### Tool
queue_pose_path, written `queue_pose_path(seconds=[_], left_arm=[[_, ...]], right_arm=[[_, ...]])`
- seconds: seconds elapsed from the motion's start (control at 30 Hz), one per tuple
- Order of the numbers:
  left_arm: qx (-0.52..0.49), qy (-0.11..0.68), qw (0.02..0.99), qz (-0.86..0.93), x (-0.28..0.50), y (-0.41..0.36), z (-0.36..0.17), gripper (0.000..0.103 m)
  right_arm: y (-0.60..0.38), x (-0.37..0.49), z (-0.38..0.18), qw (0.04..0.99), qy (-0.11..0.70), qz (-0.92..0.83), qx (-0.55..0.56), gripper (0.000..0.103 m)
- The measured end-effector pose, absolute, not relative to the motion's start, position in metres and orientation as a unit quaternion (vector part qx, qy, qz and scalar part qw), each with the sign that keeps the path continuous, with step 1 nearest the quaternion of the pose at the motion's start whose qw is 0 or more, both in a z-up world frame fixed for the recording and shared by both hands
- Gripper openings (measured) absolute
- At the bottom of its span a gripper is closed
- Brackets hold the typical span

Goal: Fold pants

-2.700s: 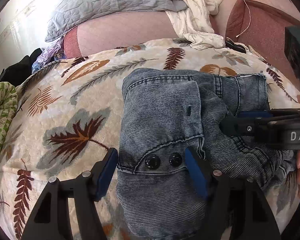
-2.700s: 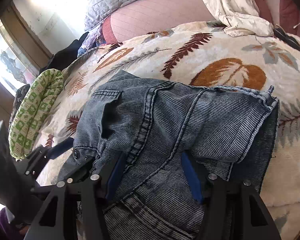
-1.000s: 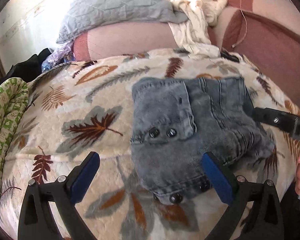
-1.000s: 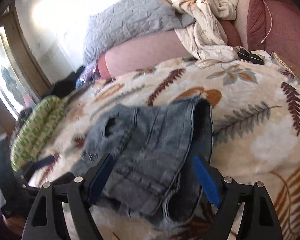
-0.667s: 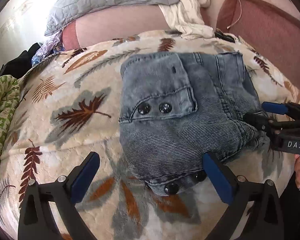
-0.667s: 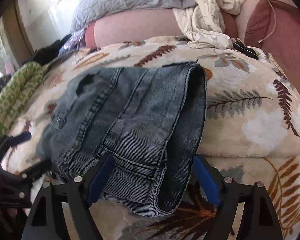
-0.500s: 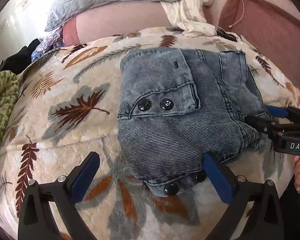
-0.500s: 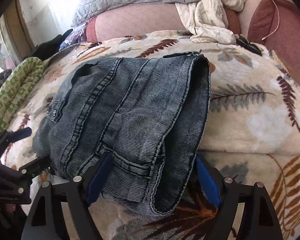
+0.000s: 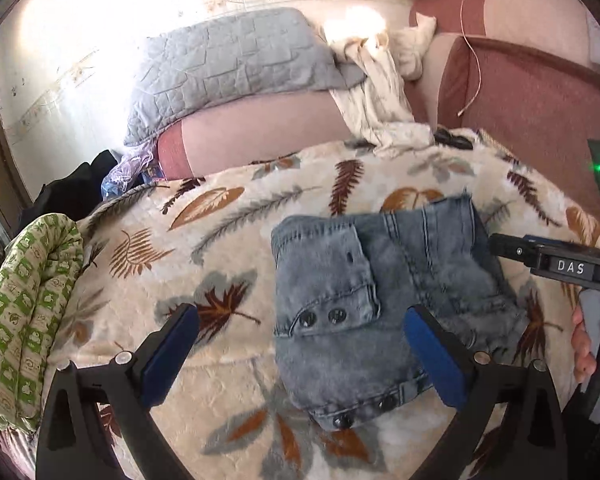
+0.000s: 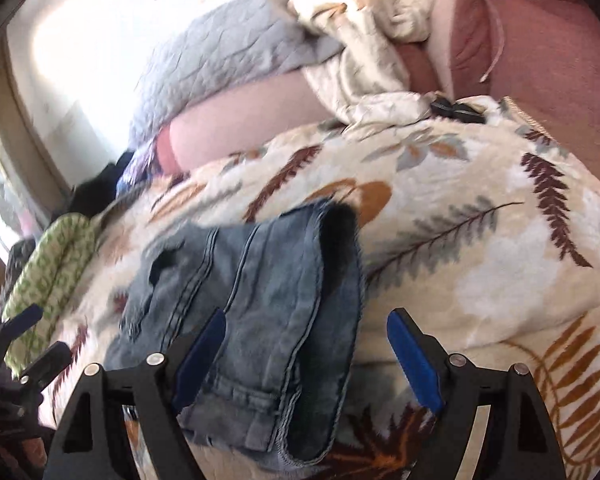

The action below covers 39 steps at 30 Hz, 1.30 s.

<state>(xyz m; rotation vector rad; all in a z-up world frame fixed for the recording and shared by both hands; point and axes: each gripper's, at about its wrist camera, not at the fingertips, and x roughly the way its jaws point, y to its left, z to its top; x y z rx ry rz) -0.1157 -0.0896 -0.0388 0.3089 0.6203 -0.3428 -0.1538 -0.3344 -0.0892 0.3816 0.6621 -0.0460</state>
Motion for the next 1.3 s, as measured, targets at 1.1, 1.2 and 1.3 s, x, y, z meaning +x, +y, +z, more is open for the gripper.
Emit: queue_pose_path(seconds=[1.1,1.2,1.3], left_arm=[[-0.004,0.395,0.903,-0.169,-0.056,-0.046,-0.059,0.103],[-0.023,0.411,0.896,-0.166,-0.046,-0.039,-0.064,0.103],[-0.034,0.424,0.888,-0.173,-0.04,-0.038,-0.07,0.103]], right_arm=[[-0.355,-0.146,-0.089,0.915,0.32,-0.023,0.247,0.086],[-0.354,-0.144,-0.091,0.912,0.326,-0.019,0.248,0.086],[-0.353,-0.143,-0.091,0.912,0.328,-0.016,0.247,0.086]])
